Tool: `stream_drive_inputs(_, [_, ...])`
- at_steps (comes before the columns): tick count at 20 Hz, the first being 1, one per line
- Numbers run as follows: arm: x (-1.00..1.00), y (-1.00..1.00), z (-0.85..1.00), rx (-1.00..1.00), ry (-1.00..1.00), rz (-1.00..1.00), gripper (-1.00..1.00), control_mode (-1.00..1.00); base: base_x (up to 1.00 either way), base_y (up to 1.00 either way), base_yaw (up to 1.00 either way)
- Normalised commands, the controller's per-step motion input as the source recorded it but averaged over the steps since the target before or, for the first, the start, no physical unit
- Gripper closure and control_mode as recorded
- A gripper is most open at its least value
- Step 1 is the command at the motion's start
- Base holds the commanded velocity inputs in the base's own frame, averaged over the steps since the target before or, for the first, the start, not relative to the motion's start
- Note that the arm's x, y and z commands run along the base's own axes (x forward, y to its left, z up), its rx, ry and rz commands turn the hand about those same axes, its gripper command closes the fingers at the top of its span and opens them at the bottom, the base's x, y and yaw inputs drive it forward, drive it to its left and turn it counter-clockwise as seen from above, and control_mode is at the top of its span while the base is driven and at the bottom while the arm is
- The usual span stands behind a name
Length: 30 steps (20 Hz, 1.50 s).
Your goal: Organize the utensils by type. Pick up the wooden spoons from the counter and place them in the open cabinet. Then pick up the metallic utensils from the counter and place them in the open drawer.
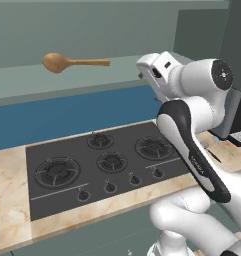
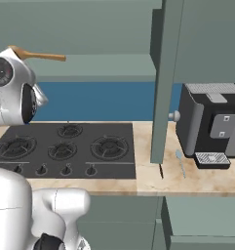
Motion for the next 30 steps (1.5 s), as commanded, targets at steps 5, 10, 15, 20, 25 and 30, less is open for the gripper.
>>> stream_drive_inputs(5, [-0.36,-0.36,0.0,0.02,0.0,0.0,-1.0,-1.0,0.0,0.0,0.0])
stream_drive_inputs(10, [-0.47,-0.47,0.0,0.07,0.0,0.0,-1.0,-1.0,0.0,0.0,0.0])
stream_drive_inputs(15, [-0.35,-0.36,0.0,0.01,0.01,0.0,-1.0,-1.0,0.0,0.0,0.0])
stream_drive_inputs(20, [-0.39,-0.12,0.0,0.0,0.2,-0.1,-1.0,-1.0,0.0,0.0,0.0])
stream_drive_inputs(25, [-0.38,0.0,0.03,0.05,0.27,-0.23,-1.0,-1.0,0.0,0.0,0.0])
stream_drive_inputs(30, [-0.36,0.01,0.07,0.14,0.16,-0.34,-1.0,-1.0,0.0,0.0,0.0])
